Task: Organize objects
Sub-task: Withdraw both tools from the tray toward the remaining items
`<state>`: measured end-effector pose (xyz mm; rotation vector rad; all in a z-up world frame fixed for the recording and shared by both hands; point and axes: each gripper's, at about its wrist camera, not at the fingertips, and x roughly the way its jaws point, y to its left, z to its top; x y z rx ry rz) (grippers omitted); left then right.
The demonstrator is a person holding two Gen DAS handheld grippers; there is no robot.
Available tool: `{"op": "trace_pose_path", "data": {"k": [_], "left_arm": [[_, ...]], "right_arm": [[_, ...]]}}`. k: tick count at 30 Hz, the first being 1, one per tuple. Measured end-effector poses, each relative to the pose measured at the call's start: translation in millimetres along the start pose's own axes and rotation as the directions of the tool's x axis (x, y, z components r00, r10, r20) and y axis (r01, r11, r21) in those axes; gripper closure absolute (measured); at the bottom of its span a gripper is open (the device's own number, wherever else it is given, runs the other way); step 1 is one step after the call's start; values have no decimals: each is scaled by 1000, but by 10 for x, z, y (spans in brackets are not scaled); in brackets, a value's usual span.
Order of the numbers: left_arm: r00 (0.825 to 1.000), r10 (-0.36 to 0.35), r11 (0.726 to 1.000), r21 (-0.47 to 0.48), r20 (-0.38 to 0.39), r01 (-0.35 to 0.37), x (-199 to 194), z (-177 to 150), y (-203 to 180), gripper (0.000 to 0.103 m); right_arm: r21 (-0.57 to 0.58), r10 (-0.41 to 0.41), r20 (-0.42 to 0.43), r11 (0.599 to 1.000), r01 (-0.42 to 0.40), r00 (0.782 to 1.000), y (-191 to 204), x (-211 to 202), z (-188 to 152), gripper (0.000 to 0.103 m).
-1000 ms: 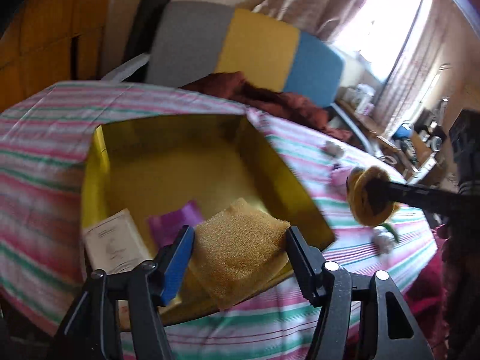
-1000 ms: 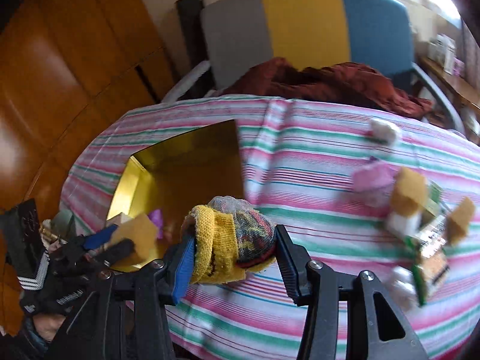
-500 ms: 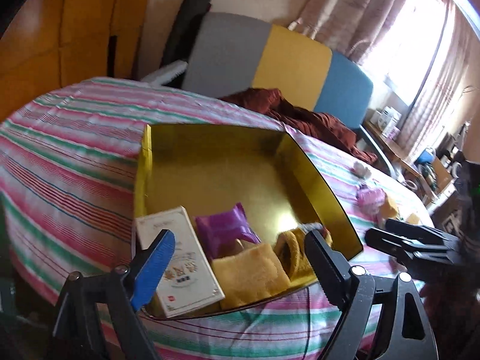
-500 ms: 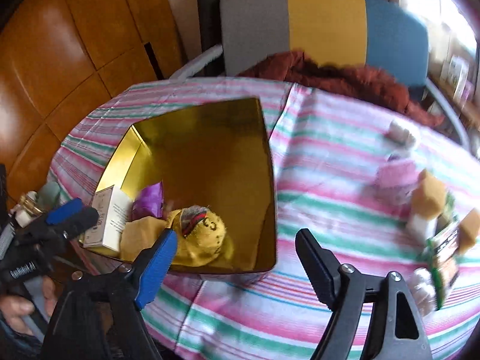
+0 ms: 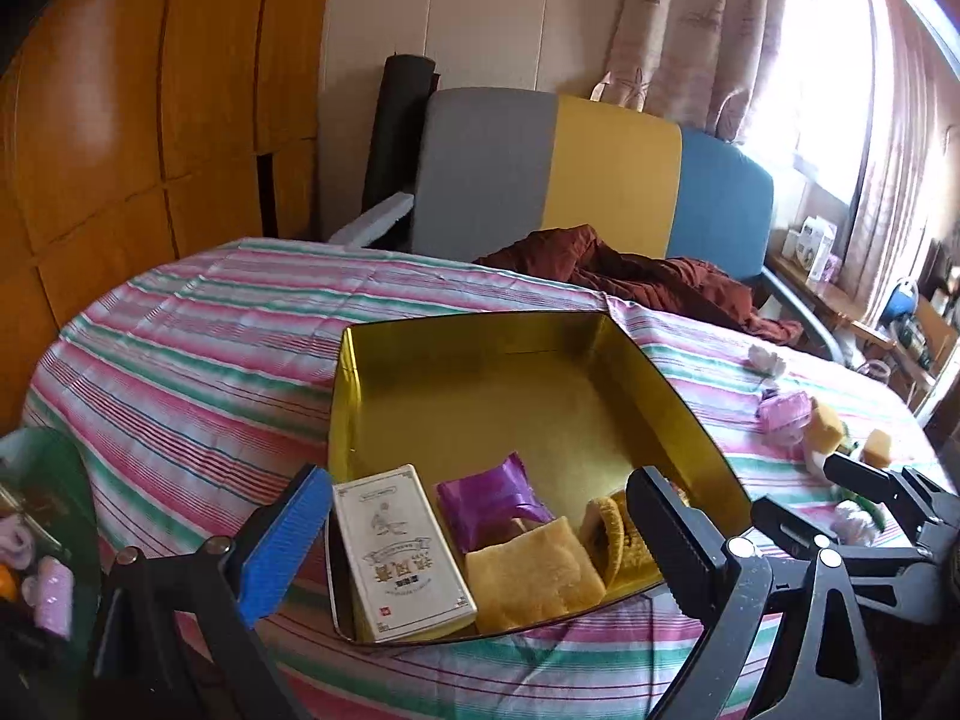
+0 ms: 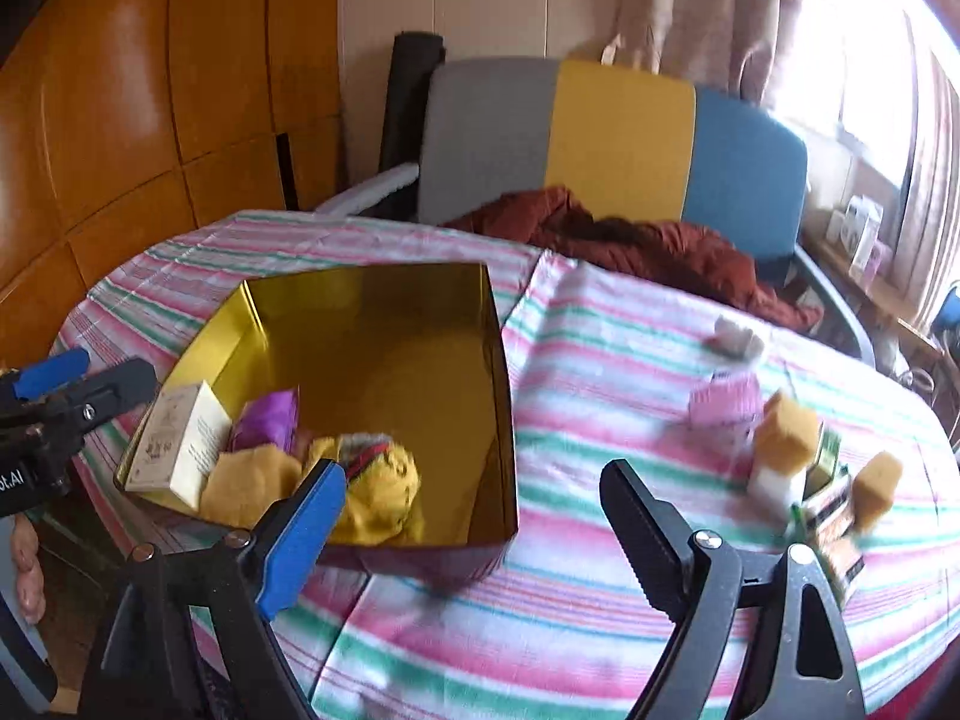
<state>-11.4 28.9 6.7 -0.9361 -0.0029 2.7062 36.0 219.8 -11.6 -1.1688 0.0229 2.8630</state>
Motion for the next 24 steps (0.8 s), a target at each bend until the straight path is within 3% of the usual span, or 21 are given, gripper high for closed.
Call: {"op": "trace_pose_path", "data": {"k": [6, 12, 24], "left_arm": [[1000, 11, 999, 33, -14, -10, 1, -49, -88, 4], [999, 9, 998, 70, -36, -6, 12, -99, -195, 3], [997, 0, 995, 101, -82, 9, 74, -146, -320, 3]], "right_arm": [[-33, 8, -64, 999, -10, 998, 94, 58, -140, 27], [-23, 50, -66, 998, -52, 997, 55, 33, -171, 26], [43, 18, -62, 999, -16, 998, -183, 32, -232, 21]]}}
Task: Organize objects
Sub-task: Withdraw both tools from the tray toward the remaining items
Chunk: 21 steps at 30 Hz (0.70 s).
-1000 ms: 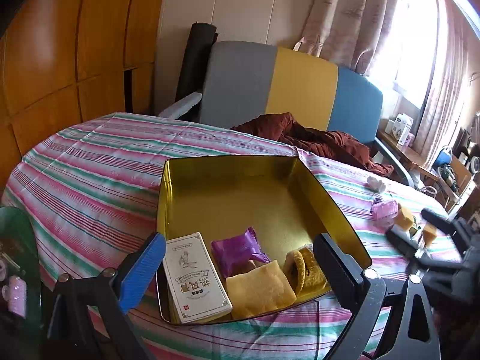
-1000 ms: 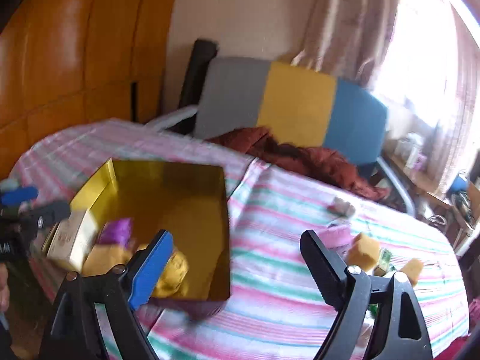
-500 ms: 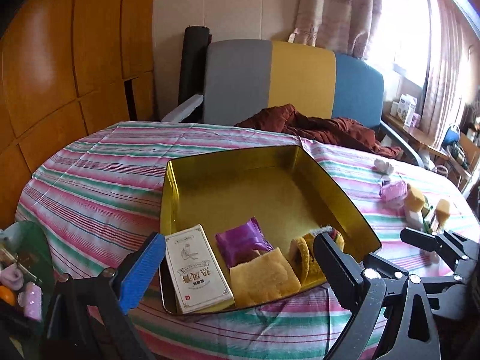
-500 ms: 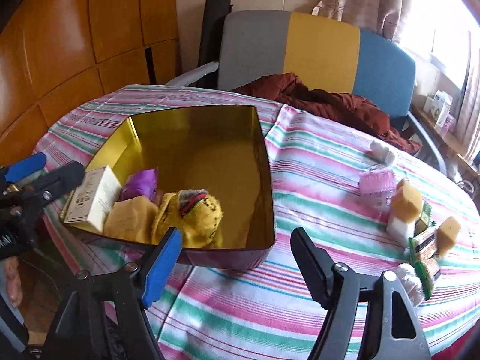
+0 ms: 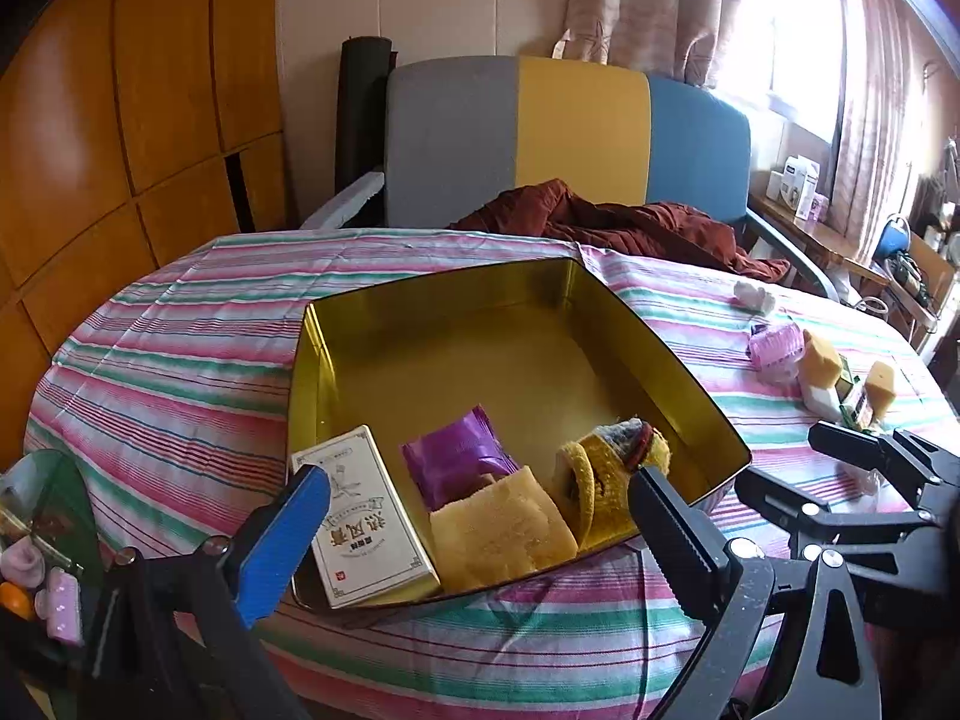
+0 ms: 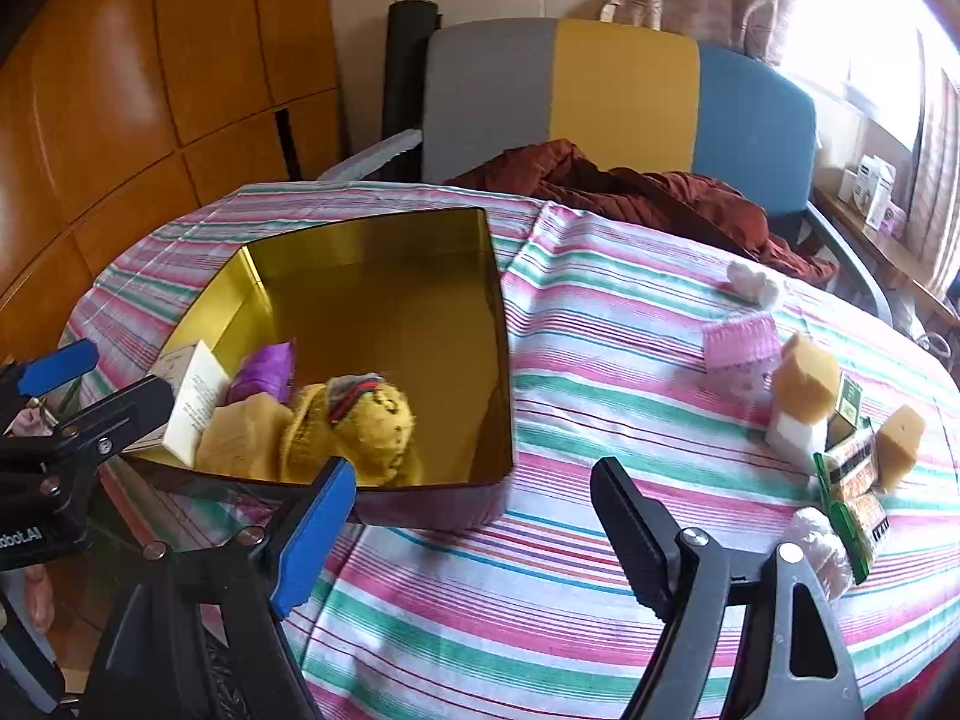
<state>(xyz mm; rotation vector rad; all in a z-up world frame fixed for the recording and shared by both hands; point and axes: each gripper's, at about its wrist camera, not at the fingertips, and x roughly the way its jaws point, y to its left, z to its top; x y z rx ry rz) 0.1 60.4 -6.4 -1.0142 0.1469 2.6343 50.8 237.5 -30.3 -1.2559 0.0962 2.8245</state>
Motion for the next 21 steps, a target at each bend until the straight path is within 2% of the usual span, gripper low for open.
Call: {"op": "trace_pose_path", "data": {"k": [4, 8, 14, 21], "left_arm": [[998, -59, 998, -25, -27, 59, 44, 10, 17, 3], [995, -84, 996, -41, -45, 82, 82, 32, 4, 3], [991, -127, 992, -7, -49, 127, 98, 134, -117, 3], [969, -233, 972, -7, -82, 233, 194, 379, -341, 4]], "right_arm": [[32, -18, -8, 999, 19, 1000, -146, 11, -35, 21], [76, -36, -25, 996, 37, 999, -351, 22, -77, 21], [150, -90, -43, 984, 95, 995, -788, -24, -58, 21], [270, -156, -68, 948, 168, 985, -1496, -129, 110, 21]]}}
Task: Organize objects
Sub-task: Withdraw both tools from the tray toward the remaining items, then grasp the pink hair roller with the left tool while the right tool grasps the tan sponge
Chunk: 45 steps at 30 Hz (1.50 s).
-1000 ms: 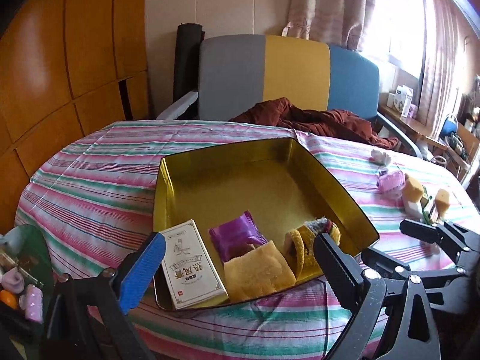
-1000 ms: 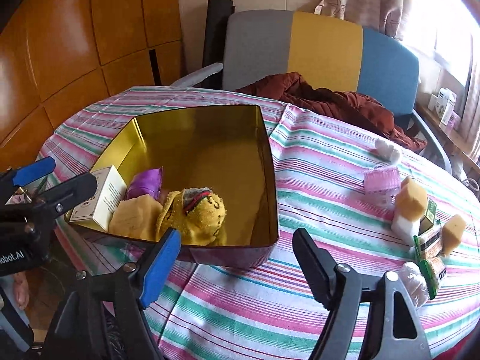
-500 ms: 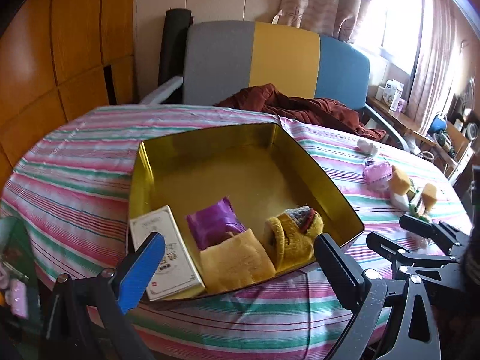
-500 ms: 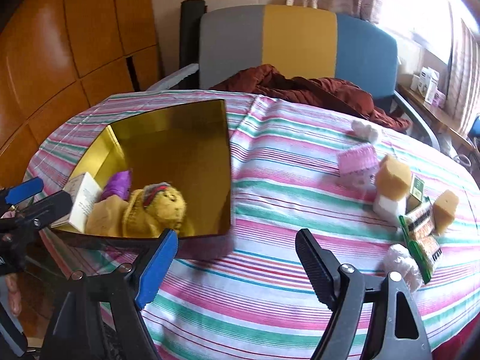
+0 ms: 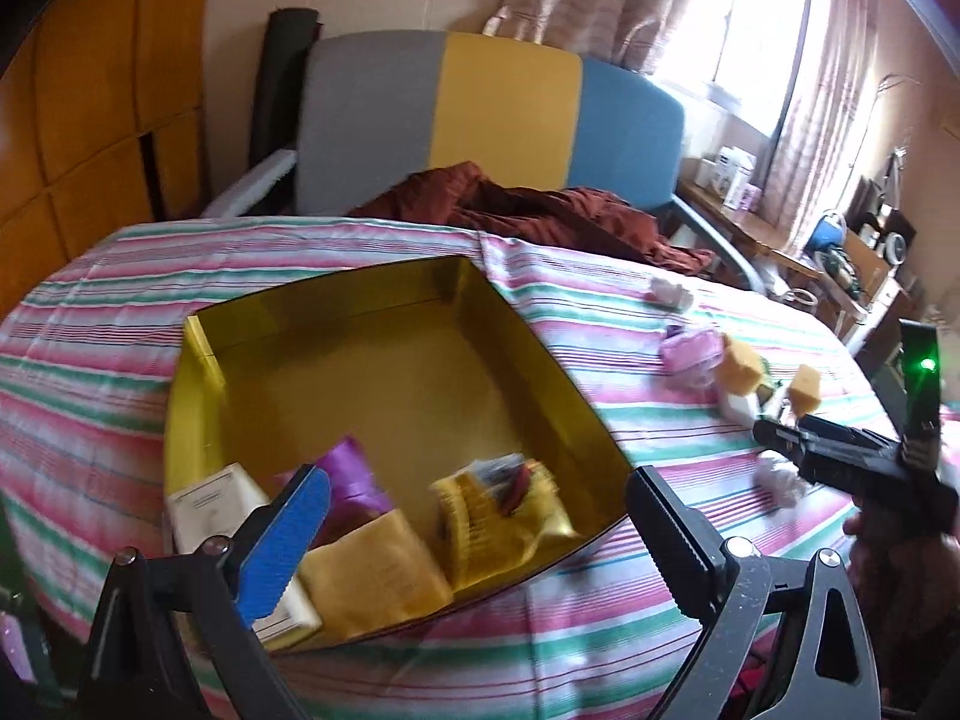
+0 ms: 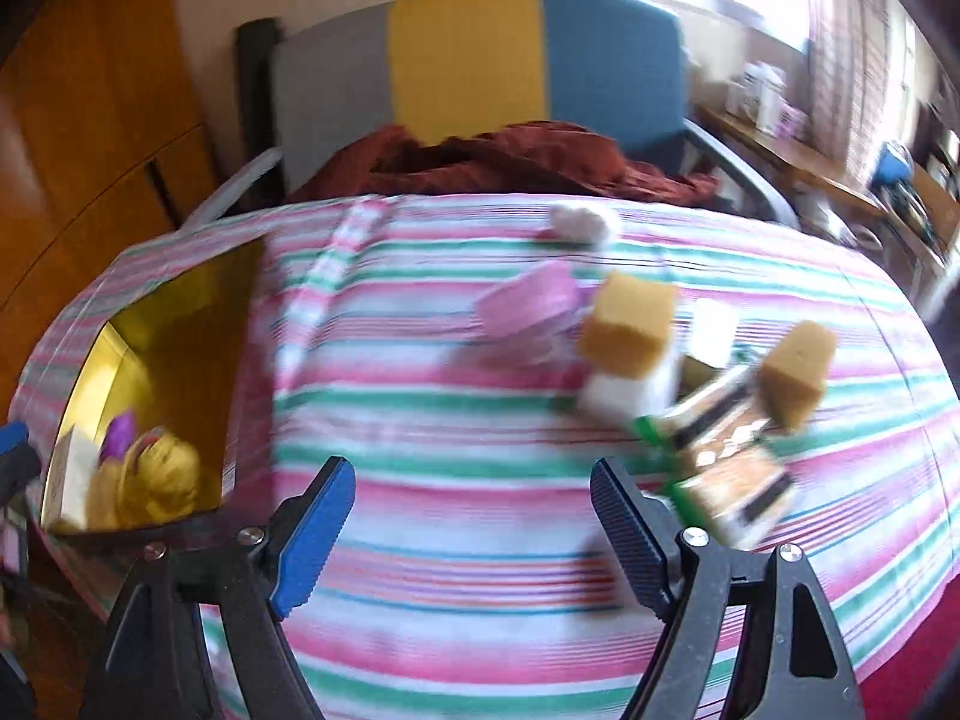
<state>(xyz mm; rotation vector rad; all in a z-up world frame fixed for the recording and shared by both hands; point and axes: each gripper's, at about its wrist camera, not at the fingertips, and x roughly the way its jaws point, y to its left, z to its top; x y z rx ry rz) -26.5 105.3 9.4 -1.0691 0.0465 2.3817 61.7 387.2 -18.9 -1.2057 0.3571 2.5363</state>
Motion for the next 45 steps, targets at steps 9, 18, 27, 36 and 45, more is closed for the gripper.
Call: {"op": "trace_pose_path", "data": {"k": [9, 18, 27, 36, 45], "left_arm": [[994, -107, 993, 40, -27, 108, 229, 325, -380, 3], [975, -188, 982, 4, -122, 189, 662, 639, -673, 1], [961, -213, 977, -18, -177, 213, 1110, 834, -980, 1], [931, -253, 967, -85, -265, 239, 1671, 982, -1292, 1], [908, -261, 963, -157, -327, 220, 2202, 1025, -1533, 0]], "right_arm": [[47, -138, -15, 989, 139, 990, -545, 302, 525, 21], [80, -103, -41, 991, 106, 994, -776, 803, 821, 21], [96, 10, -153, 995, 5, 988, -823, 1170, 791, 37], [135, 0, -88, 991, 12, 996, -1011, 869, 833, 48], [156, -7, -37, 988, 13, 999, -1108, 741, 906, 48]]}}
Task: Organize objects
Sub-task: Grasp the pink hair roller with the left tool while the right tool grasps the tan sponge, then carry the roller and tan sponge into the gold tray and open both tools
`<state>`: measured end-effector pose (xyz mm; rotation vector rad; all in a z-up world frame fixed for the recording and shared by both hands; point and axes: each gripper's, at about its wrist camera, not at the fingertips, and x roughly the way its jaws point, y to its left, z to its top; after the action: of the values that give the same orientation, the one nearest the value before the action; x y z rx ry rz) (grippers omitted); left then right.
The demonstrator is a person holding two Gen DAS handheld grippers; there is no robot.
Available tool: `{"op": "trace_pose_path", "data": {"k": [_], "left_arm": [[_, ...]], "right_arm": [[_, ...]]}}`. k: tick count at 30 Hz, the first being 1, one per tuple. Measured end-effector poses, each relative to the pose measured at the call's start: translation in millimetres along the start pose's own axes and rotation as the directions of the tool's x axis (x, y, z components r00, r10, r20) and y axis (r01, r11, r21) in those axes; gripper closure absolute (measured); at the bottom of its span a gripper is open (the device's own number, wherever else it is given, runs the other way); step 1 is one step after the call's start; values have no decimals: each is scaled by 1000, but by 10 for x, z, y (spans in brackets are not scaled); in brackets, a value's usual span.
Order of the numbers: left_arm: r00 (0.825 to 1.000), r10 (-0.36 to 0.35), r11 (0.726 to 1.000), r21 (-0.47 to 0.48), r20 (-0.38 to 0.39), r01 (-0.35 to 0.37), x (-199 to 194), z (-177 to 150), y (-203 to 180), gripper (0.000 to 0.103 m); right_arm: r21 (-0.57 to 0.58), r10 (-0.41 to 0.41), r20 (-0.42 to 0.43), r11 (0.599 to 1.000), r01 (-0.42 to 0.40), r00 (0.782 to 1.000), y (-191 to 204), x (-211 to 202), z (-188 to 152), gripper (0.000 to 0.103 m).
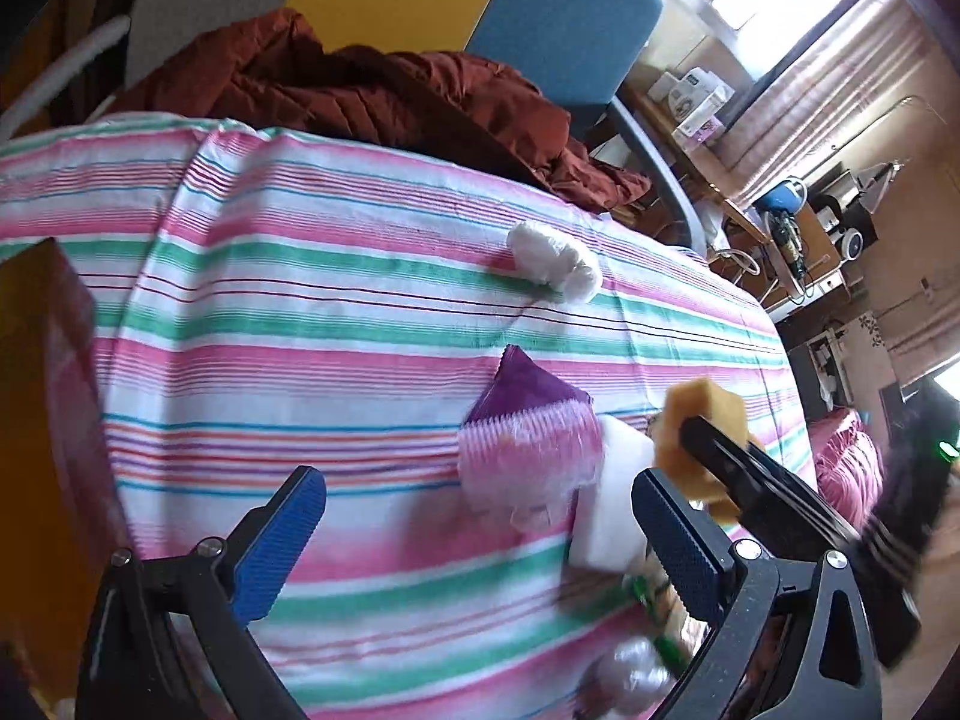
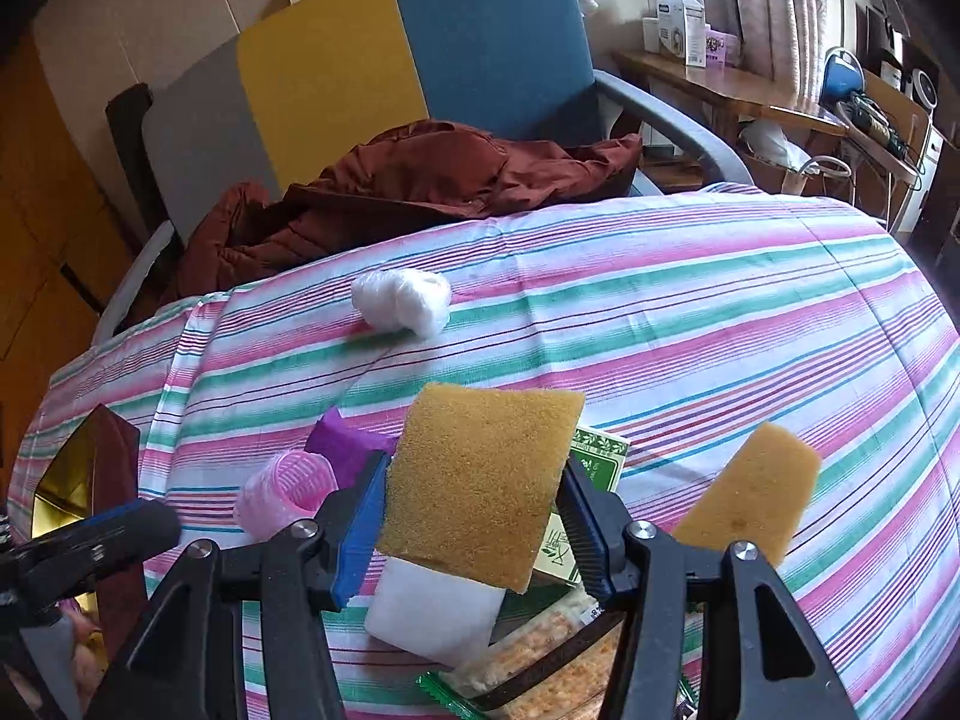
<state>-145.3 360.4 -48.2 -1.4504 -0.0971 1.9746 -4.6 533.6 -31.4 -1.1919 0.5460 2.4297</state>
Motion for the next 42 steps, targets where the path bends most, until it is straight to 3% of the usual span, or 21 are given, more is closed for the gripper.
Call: {"op": "trace_pose_path", "data": {"k": [5, 12, 13, 14, 16, 20, 28, 31, 37, 42], "left_arm": [[999, -32, 998, -59, -43, 30, 276, 57, -26, 0], [997, -68, 991, -120, -48, 62, 460, 97, -7, 1], [996, -76, 991, -116, -51, 69, 490, 93, -17, 4], [996, -71, 993, -103, -50, 65, 511, 88, -36, 18], [997, -63, 997, -58, -45, 60, 531, 75, -80, 34], [997, -72, 997, -29, -22, 71, 455, 32, -95, 35], [995, -79, 997, 25, 65, 78, -228, -111, 1, 35], [994, -28, 999, 49, 106, 23, -534, -189, 150, 34], [979, 63, 997, 19, 193, -68, -1246, -356, 745, 34], [956, 185, 982, -70, 230, -173, -1684, -458, 1478, 34]], "right_arm": [[13, 6, 23, 1000, -6, 1000, -40, -50, 27, 48], [13, 12, 31, 1000, -12, 999, -47, -67, 43, 47], [8, 11, 31, 1000, -11, 999, -35, -66, 39, 47], [2, 8, 33, 1000, -8, 999, -24, -66, 37, 47], [-5, 6, 38, 1000, -6, 999, -15, -70, 31, 47], [-15, 27, 51, 1000, -27, 998, -3, -87, 35, 47], [-97, 145, 92, 986, -136, 985, 199, -209, 2, 47], [-135, 188, 84, 975, -176, 979, 319, -228, -48, 47], [-231, 235, 52, 948, -217, 971, 730, -332, -192, 48], [-303, 295, 15, 912, -277, 955, 1230, -480, -353, 48]]}}
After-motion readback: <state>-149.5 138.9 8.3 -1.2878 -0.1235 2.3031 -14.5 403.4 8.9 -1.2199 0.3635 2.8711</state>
